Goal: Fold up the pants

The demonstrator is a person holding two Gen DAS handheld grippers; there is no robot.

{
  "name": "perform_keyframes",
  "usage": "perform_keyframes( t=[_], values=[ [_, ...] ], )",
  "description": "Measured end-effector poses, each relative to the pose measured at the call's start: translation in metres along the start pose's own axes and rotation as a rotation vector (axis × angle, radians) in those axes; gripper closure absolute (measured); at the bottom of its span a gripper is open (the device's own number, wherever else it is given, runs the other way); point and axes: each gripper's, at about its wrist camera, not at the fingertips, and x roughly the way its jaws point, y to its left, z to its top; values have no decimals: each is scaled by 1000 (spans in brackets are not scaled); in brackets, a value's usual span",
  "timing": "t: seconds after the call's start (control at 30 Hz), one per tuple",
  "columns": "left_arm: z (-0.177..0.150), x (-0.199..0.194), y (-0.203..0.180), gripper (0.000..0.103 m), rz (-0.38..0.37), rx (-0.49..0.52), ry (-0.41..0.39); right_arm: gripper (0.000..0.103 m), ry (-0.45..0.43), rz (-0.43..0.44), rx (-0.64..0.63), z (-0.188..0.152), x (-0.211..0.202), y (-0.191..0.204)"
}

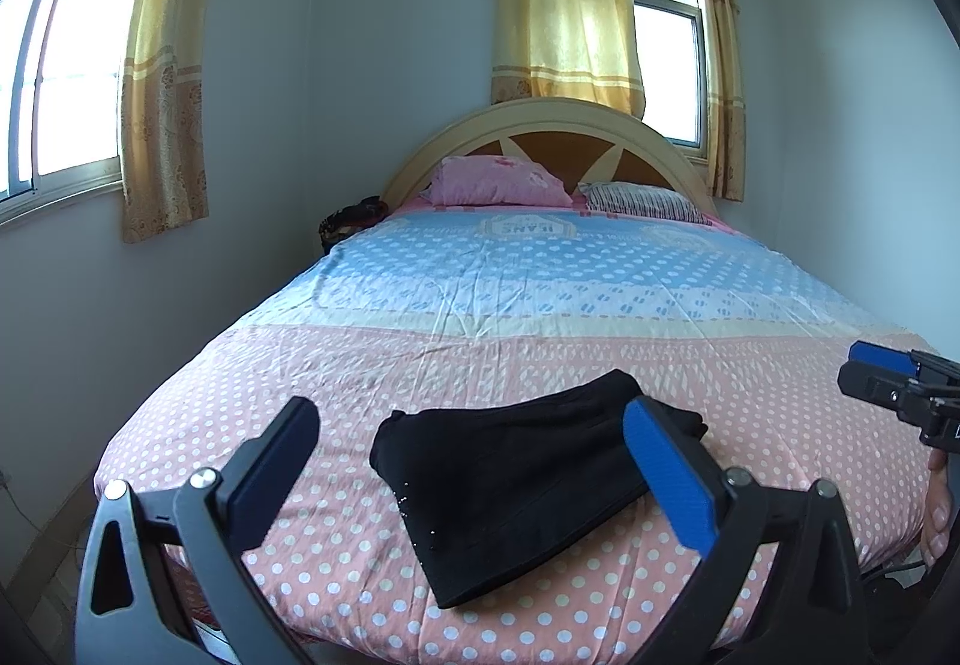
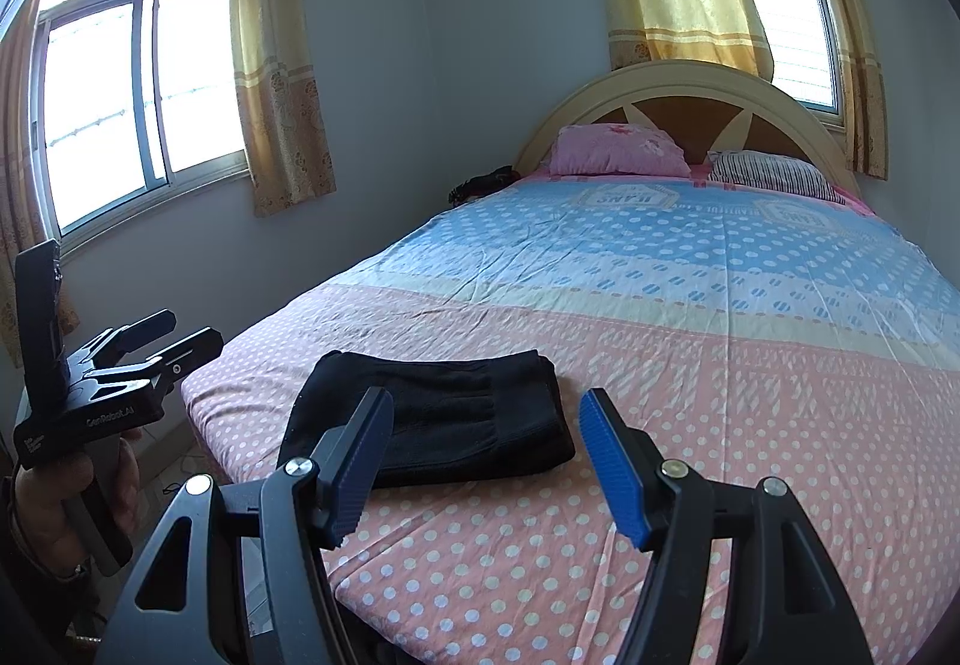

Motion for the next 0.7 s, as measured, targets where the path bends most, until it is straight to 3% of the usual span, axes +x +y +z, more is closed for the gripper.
perform_keyframes(
  t=[0.23,0.7],
  values=[
    [2,-3,-4,0,45,13,-16,37,2,-1,0,0,0,0],
    [3,-1,-4,0,58,22,-8,37,13,3,-9,-2,2,4]
  ],
)
